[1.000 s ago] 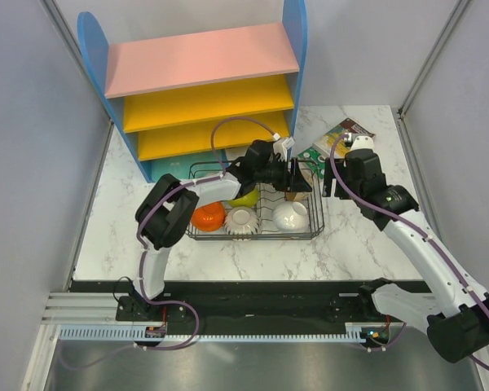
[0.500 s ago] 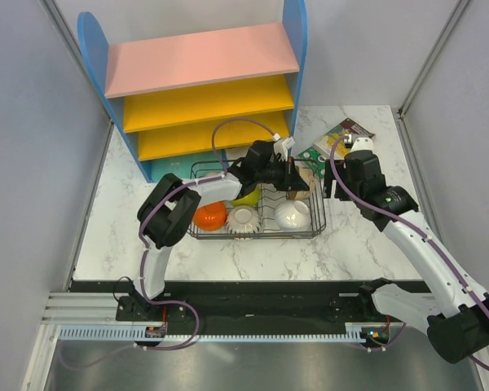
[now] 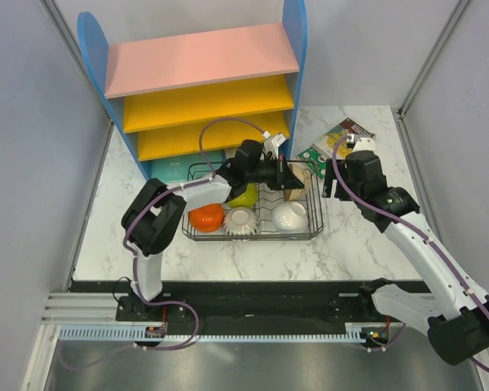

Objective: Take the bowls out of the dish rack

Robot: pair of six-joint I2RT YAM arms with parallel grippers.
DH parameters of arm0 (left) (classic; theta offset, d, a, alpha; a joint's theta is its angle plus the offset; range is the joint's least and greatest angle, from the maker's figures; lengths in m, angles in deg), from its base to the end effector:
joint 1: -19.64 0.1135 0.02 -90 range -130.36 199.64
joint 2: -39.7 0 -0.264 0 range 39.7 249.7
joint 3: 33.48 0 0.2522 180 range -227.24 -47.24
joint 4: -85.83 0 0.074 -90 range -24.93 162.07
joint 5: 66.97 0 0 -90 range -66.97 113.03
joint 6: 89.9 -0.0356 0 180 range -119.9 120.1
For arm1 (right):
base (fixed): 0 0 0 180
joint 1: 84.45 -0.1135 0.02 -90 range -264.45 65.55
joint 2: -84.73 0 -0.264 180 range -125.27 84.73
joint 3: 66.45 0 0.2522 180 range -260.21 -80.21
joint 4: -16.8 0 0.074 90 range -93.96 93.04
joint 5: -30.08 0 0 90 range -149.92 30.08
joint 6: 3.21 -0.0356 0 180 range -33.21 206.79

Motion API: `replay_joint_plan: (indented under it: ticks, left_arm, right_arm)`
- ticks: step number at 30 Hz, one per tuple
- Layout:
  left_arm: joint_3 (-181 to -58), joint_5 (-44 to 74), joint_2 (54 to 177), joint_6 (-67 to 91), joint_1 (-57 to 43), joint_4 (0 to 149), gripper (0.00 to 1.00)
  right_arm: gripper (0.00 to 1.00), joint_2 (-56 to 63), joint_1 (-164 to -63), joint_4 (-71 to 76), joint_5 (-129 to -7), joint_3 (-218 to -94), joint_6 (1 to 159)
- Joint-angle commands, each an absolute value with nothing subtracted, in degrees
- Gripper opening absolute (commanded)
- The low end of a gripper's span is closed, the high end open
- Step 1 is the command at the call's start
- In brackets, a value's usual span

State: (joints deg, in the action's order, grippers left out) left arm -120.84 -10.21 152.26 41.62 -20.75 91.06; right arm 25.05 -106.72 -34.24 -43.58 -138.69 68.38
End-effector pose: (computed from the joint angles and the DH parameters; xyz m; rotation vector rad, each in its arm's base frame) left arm 0.3278 -0.3045 0.2145 0.4232 2.1282 -1.4541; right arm 0.2051 0.0732 0.3289 0.0785 2.2103 0.0731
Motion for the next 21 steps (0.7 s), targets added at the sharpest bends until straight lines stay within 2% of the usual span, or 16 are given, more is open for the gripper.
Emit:
replay_joint_plan:
  ticks: [1,7,12,13,14,16,21]
  left_arm:
    - [-121.8,-12.1,144.9,44.0,-19.7,95.0,0.02]
    - [-120.1,-13.8,147.0,50.7,-18.5,104.0,0.02]
    - [-116.9,-15.0,151.3,68.1,-18.2,130.2,0.02]
    - [-118.0,-15.6,153.5,70.5,-18.2,133.0,0.02]
    - [-118.9,-16.1,154.8,74.0,-18.4,137.1,0.02]
    - [-122.7,-17.3,157.1,75.6,-19.1,138.3,0.02]
    - [-132.3,-21.5,157.7,69.5,-22.8,126.8,0.02]
  right_arm:
    - [0.85,25.8,-106.5,-33.2,-43.5,-138.5,67.3]
    - [0.85,26.0,-106.6,-33.1,-43.0,-138.7,67.2]
    - [0.86,26.4,-106.4,-33.3,-41.3,-138.8,67.5]
    - [0.97,26.4,-106.3,-33.4,-40.6,-139.0,66.9]
    - [0.98,26.6,-106.4,-33.5,-39.7,-139.4,66.2]
    - [0.98,27.2,-106.3,-34.2,-38.0,-140.6,64.8]
    - [0.93,31.3,-106.3,-33.3,-35.0,-145.4,63.9]
